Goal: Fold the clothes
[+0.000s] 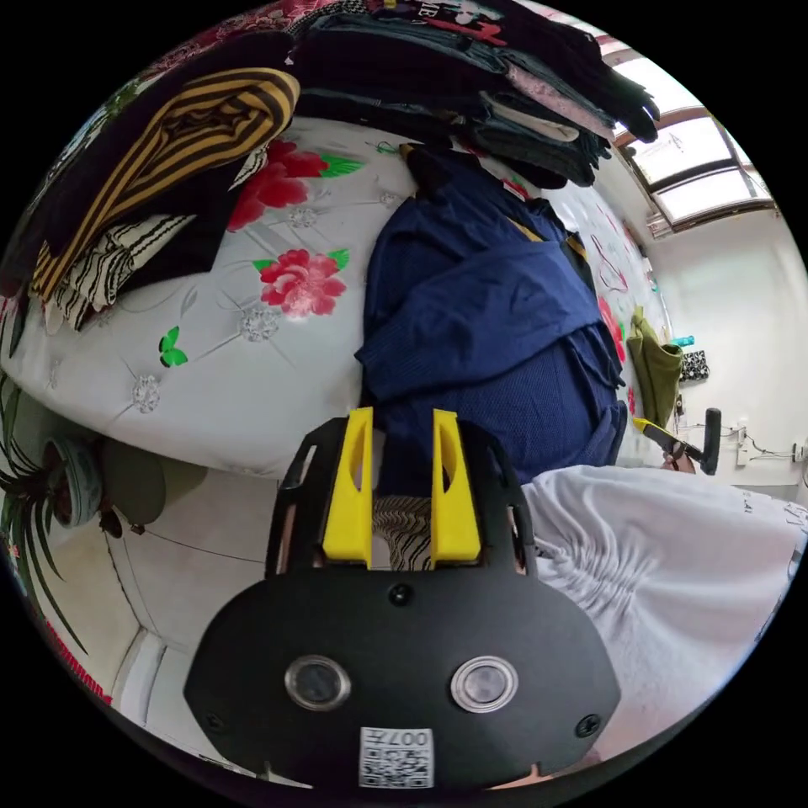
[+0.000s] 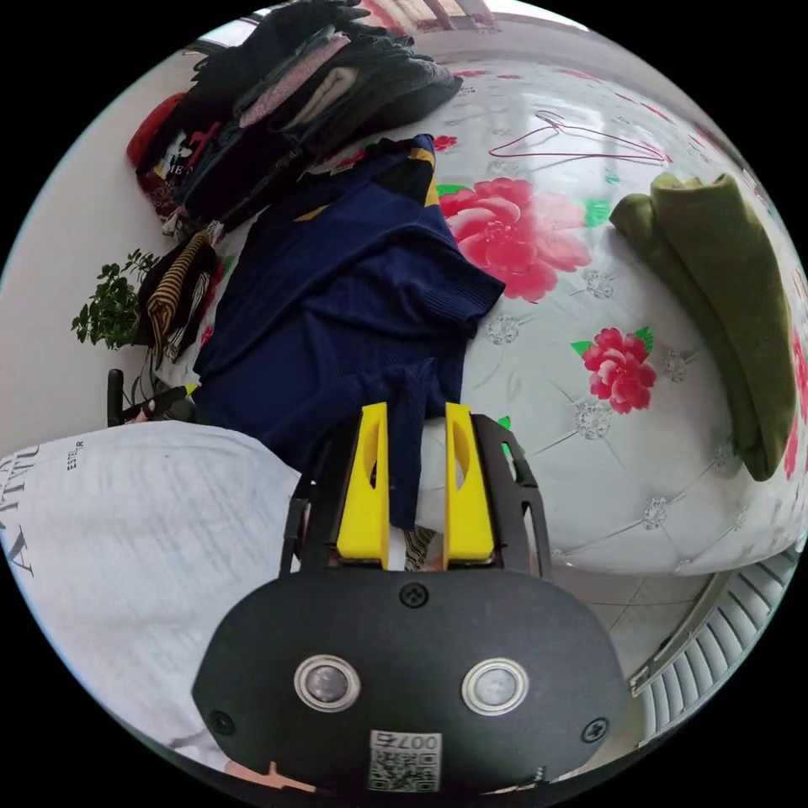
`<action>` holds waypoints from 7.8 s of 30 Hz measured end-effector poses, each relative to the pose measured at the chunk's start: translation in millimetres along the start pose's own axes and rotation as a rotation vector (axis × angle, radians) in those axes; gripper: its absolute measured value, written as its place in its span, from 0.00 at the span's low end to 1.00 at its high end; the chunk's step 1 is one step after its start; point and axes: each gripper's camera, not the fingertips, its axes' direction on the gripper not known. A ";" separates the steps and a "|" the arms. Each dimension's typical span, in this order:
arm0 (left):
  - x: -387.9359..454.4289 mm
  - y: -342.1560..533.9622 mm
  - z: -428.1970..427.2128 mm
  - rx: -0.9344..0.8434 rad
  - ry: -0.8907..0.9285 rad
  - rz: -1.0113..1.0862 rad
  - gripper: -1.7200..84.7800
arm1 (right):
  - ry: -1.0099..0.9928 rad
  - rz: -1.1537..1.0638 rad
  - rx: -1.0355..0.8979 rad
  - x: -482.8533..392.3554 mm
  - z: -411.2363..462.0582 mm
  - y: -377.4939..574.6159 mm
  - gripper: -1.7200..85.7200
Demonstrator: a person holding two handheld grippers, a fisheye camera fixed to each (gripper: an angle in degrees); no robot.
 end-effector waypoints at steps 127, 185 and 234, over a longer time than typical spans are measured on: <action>104.9 -172.9 6.6 -0.002 0.133 0.674 0.13 | 0.024 -0.064 0.028 50.8 40.0 -242.8 0.04; 54.6 -99.2 4.6 -0.128 -0.030 0.122 0.03 | 0.125 -0.062 -0.179 70.6 52.3 -71.0 0.03; -41.9 -196.4 -5.4 0.215 0.368 -0.288 0.11 | -0.434 0.310 0.297 129.4 58.8 -310.5 0.10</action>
